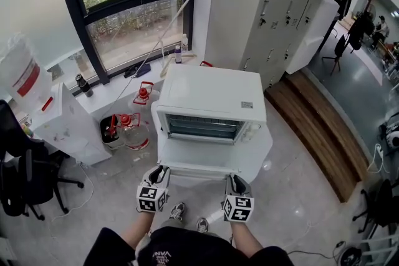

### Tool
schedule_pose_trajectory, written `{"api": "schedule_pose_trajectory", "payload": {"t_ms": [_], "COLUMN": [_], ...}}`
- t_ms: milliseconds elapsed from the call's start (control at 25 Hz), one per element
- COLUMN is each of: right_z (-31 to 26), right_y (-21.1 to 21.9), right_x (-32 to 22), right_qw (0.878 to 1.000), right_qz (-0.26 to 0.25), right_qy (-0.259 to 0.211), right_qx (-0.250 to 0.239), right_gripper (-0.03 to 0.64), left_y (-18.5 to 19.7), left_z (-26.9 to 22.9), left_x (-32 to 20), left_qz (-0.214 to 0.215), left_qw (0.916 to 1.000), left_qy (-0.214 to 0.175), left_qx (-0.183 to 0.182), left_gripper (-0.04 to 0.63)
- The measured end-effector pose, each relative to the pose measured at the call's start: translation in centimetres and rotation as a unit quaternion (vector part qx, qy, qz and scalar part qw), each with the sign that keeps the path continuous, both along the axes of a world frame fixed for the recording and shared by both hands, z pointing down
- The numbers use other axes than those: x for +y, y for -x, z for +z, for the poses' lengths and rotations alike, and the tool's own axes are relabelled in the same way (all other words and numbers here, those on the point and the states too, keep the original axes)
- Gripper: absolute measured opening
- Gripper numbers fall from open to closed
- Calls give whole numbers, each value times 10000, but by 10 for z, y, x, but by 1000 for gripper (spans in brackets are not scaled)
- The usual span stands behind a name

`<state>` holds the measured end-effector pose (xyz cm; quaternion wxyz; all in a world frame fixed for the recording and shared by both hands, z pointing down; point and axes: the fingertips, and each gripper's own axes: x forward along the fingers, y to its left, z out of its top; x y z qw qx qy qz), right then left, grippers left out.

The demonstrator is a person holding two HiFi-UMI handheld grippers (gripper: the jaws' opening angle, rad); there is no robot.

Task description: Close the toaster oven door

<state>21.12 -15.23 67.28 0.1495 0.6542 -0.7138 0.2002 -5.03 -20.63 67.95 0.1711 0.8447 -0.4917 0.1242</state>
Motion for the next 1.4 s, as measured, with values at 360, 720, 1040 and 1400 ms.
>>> {"api": "schedule_pose_trajectory", "payload": {"t_ms": [360,720,1040,1400], "right_z": [-24,-41,-52,-65], "right_y": [-1,0,-2,-6], "right_x": [-12,-24,-38,-55], "right_qw": [9995,9986,9979,9964], "right_qz": [66,37,75,116], "right_qy": [-294,-520,-650,-827], "right_qx": [34,-6,35,153], "right_gripper": [88,87,89,85], "left_y": [-1,-3,-3,-5], "left_z": [-23,-39,-44,-59], "left_x": [-14,-24,-27,-41], "left_qz": [30,37,67,41], "left_qw": [9997,9993,9990,9979], "left_qy": [-197,-317,-392,-579], "left_qx": [161,195,193,281], "left_gripper": [98,97,98,97]}}
